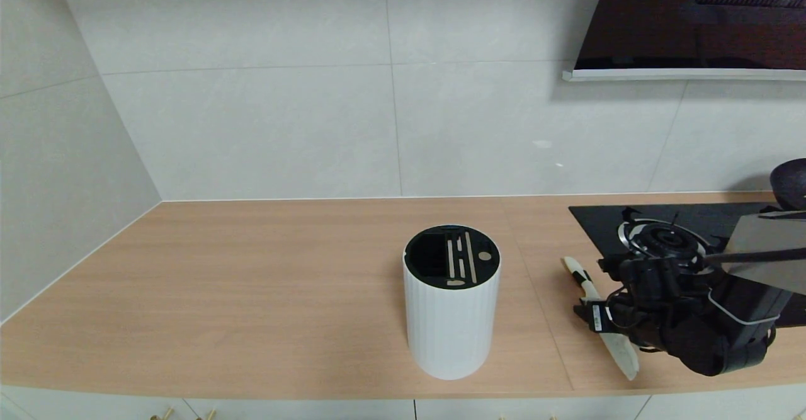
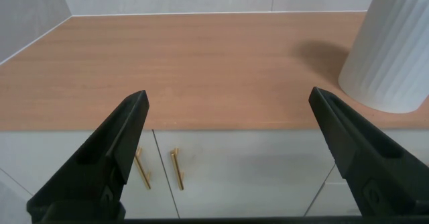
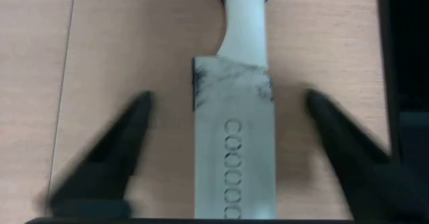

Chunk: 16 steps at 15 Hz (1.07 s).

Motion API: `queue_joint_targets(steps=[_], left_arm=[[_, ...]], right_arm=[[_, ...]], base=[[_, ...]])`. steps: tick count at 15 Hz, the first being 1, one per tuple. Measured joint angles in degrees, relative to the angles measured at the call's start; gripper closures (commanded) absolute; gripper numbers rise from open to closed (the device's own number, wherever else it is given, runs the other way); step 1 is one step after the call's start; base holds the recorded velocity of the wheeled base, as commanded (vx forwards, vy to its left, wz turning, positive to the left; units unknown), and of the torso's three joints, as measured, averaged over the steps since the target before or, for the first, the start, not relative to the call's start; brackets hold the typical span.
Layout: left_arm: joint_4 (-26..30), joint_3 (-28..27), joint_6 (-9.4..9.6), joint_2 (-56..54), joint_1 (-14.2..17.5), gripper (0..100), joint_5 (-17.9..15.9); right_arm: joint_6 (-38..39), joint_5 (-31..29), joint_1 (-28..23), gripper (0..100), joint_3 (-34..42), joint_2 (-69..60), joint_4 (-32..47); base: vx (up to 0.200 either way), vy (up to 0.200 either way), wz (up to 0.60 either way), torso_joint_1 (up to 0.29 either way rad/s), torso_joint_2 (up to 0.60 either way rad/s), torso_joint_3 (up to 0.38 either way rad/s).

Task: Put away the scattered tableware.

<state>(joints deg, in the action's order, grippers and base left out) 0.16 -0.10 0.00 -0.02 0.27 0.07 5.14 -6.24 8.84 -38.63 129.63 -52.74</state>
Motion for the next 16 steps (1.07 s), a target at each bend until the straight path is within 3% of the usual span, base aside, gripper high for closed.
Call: queue_joint_targets(steps=[8,16], left_arm=[[0.02,0.00,0.00,0.00,0.02,0,0.00],[0.02,0.00,0.00,0.00,0.04,0,0.00]], right_arm=[[0.07,-1.30,-0.66,100,-0.06,-1.24,-0.69],[-0.41,-0.16,0.98,100,5.28,-23.19,-0.74]], base=[[0.000,0.000,0.00,0.000,0.00,0.000],[0.000,0.000,0.00,0.000,0.00,0.000]])
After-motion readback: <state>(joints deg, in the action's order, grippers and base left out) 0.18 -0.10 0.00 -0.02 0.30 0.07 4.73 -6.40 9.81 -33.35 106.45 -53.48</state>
